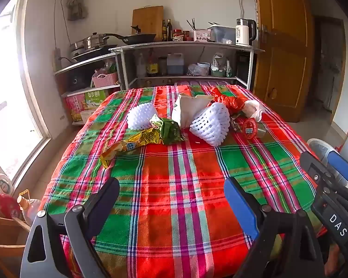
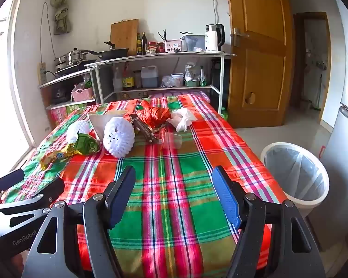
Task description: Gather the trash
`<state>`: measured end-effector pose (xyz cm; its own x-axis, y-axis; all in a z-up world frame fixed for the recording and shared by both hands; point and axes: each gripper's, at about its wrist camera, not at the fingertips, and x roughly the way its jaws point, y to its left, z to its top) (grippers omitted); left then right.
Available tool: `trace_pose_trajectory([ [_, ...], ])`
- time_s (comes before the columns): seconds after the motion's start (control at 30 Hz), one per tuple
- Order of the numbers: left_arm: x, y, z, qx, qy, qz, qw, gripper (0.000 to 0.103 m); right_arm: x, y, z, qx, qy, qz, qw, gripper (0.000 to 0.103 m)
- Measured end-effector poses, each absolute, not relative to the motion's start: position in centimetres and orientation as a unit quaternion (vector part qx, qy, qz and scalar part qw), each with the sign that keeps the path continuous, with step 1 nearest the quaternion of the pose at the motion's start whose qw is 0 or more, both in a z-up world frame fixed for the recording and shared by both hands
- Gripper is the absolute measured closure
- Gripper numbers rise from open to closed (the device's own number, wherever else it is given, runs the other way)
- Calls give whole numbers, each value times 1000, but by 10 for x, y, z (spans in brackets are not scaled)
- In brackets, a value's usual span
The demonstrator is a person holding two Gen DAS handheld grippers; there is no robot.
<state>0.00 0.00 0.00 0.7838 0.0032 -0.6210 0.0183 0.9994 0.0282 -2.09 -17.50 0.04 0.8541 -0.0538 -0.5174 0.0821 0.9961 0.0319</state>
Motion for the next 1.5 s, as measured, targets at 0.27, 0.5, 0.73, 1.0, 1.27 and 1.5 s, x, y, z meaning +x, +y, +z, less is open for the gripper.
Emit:
trace_pose_trajectory([
  [0.27,2,0,0,15,332,-1,943,11,-20,-174,0,23,268,-31,963,34],
  [0.5,1,-1,-2,21,328,0,944,11,-21,-175,-1,27,270,-33,962,34],
  [0.73,2,0,-2,21,328,0,944,11,-21,-175,-1,27,270,-33,962,34],
  [1.0,2,0,-3,21,327,0,945,11,-21,-175,-1,27,270,-34,962,34],
  [1.27,2,0,-2,22,327,-1,945,11,-21,-175,0,26,270,-33,962,34],
  [1.5,2,0,-1,22,327,0,945,11,-22,-175,0,26,269,-34,962,34],
])
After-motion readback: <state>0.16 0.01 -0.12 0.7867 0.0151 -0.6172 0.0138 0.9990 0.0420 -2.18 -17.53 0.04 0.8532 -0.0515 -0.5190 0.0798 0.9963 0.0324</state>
